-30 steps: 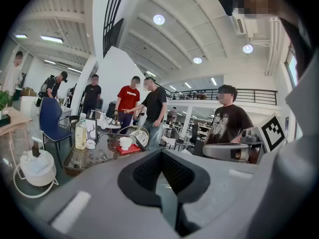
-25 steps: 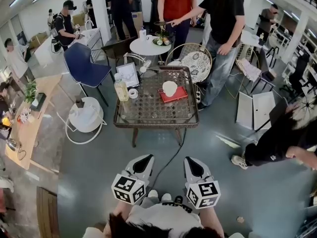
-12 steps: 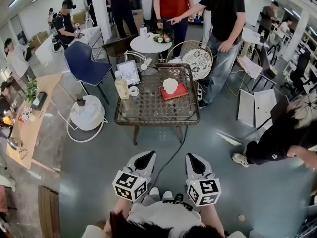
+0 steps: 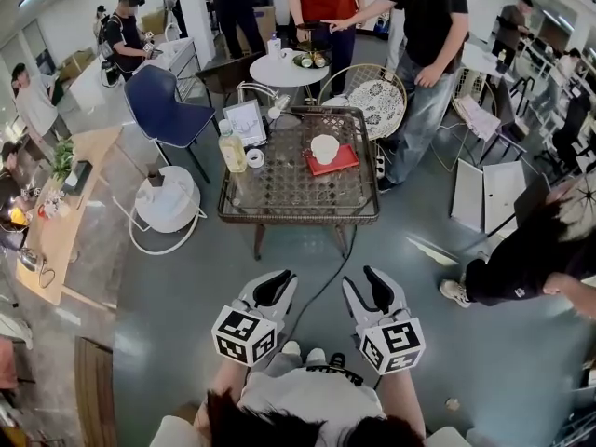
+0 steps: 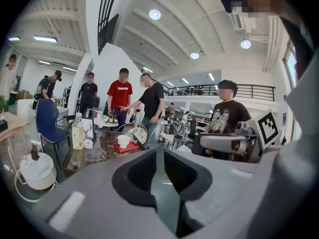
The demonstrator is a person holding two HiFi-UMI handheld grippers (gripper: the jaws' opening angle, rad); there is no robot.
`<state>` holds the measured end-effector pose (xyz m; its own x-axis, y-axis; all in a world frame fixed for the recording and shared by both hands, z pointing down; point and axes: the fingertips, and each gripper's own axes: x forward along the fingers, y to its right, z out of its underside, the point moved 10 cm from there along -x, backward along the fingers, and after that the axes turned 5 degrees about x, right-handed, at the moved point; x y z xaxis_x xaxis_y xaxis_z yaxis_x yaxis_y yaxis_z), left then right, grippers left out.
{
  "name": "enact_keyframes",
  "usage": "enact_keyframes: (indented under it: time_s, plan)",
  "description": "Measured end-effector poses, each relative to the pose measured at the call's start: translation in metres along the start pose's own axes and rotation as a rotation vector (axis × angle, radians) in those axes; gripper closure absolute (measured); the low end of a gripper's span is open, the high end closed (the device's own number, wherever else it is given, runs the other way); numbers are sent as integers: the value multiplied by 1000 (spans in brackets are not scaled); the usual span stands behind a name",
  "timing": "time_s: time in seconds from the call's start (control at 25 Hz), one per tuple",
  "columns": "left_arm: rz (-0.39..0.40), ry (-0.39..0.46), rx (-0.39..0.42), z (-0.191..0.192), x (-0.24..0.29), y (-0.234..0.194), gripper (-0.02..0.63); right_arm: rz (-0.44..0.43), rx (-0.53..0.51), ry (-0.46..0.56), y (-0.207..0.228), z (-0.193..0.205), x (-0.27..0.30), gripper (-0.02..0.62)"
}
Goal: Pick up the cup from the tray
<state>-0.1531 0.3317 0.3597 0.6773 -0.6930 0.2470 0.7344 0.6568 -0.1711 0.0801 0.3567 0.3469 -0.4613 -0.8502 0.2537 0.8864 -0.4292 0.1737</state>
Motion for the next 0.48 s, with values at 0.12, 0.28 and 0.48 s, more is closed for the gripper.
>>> enact_keyframes:
  time_s: [0.12,0.28,0.48]
  plan:
    - [-9,-2,1,0,4,1,564,-36,-22,6,4,-2,3,361]
    - [-12,-8,17,-3,14,4,564,-70,-47,13,11,-3,10,330]
    - [-27,-2,31,-6,28,-1,564,-77,-52,13,24,-7,21,316]
